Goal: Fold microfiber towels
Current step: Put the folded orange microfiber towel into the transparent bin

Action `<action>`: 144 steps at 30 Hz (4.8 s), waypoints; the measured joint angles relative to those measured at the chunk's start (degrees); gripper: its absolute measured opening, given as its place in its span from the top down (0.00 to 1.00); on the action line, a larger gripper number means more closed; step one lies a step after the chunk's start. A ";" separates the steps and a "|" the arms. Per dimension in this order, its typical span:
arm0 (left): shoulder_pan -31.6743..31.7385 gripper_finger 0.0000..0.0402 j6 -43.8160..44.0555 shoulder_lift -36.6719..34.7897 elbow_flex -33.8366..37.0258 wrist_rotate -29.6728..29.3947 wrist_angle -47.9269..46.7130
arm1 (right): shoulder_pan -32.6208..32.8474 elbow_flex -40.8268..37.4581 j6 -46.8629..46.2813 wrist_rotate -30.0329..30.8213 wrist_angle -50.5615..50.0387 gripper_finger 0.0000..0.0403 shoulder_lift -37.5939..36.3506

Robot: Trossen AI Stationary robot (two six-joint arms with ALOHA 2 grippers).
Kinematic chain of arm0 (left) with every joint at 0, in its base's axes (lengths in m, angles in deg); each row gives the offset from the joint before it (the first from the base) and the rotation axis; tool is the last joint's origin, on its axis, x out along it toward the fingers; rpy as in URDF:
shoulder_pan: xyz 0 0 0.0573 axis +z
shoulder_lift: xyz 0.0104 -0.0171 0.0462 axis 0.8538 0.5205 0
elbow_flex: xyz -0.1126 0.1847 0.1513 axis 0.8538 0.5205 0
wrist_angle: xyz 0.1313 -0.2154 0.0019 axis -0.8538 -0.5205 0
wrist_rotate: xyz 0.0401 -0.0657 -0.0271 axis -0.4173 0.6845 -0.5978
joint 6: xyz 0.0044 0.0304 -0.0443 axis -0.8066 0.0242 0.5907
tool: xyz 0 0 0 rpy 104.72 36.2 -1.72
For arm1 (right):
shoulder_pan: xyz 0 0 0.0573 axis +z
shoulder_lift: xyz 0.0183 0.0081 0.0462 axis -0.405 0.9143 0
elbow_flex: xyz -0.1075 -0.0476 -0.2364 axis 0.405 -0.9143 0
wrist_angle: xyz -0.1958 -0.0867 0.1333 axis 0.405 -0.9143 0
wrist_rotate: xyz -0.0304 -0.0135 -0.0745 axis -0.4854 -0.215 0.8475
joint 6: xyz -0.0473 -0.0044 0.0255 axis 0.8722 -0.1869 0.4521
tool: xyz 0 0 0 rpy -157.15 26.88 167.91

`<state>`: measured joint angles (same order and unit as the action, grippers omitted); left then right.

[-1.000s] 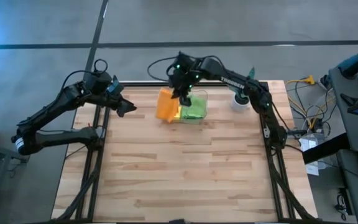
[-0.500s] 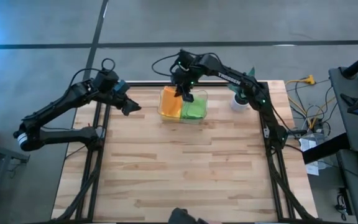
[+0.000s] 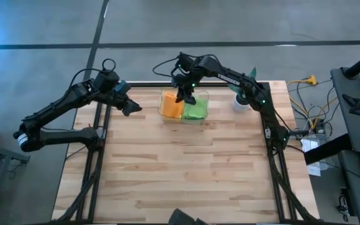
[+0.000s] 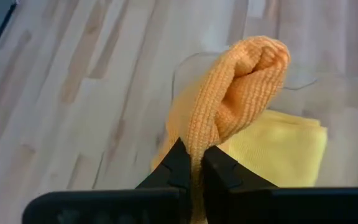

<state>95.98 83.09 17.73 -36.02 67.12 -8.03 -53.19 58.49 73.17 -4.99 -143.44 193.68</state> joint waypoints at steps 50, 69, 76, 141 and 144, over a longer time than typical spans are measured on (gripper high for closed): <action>-0.42 0.55 -0.17 0.14 0.00 -0.07 -0.04 | 2.33 -4.44 -17.16 15.11 15.15 0.55 2.45; -0.46 0.55 -5.64 3.84 0.02 -0.17 1.55 | 2.74 -12.08 -16.76 20.17 16.15 0.55 -1.51; -0.72 0.55 -6.51 11.41 0.07 1.87 3.10 | 2.76 -11.67 0.81 20.18 22.23 0.57 -1.80; 0.00 0.59 -14.10 10.82 3.95 5.95 27.56 | 17.19 -60.35 -52.97 27.13 59.87 0.98 -41.56; 1.05 0.68 -16.06 16.74 5.58 6.97 32.43 | 19.34 -70.17 -60.92 32.55 65.05 0.98 -43.79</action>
<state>97.02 67.03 34.47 -30.43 74.09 24.39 -33.85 -11.68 12.25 27.56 -78.39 149.89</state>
